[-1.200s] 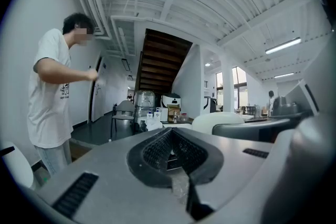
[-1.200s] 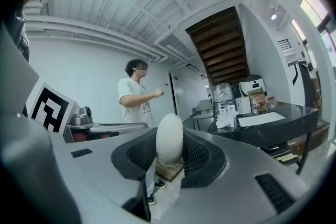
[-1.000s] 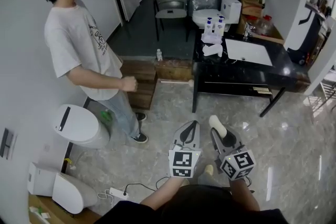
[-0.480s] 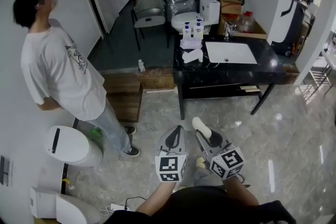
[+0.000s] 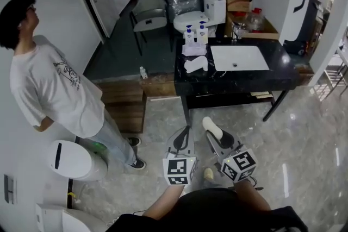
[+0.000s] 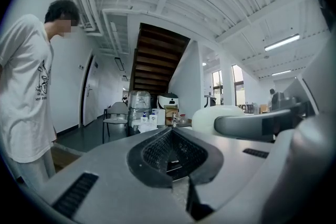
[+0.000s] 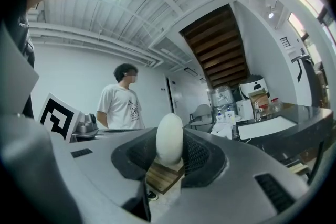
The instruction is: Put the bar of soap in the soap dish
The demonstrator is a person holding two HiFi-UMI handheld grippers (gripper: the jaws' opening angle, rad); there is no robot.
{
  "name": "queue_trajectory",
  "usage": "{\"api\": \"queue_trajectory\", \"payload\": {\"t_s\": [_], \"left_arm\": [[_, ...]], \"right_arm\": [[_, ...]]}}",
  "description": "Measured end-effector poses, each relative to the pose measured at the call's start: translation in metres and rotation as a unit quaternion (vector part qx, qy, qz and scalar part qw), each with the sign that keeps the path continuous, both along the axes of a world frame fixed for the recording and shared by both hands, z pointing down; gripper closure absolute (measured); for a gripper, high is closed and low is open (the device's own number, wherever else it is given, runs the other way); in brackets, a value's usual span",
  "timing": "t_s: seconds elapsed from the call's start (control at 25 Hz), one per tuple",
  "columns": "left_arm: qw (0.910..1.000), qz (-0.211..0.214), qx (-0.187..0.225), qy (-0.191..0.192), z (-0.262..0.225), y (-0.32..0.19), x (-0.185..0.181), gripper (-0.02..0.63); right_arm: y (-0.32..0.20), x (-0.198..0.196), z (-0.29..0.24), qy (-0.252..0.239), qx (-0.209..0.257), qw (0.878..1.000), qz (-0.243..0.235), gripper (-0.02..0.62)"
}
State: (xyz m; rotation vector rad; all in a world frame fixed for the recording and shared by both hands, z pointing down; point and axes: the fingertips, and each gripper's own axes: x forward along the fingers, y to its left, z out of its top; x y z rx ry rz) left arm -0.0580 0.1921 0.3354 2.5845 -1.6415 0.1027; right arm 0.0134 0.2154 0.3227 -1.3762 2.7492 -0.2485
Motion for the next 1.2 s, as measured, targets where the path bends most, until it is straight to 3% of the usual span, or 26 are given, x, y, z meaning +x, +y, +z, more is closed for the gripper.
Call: {"api": "queue_trajectory", "payload": {"t_s": [0.64, 1.2], "left_arm": [[0.9997, -0.024, -0.003, -0.005, 0.0, -0.117, 0.029, 0.603], [0.9992, -0.038, -0.009, -0.011, 0.011, -0.153, 0.05, 0.603]], "right_arm": [[-0.116, 0.034, 0.0, -0.013, -0.001, 1.0, -0.027, 0.479], [-0.16, 0.053, 0.009, -0.021, -0.003, 0.999, -0.047, 0.479]]}}
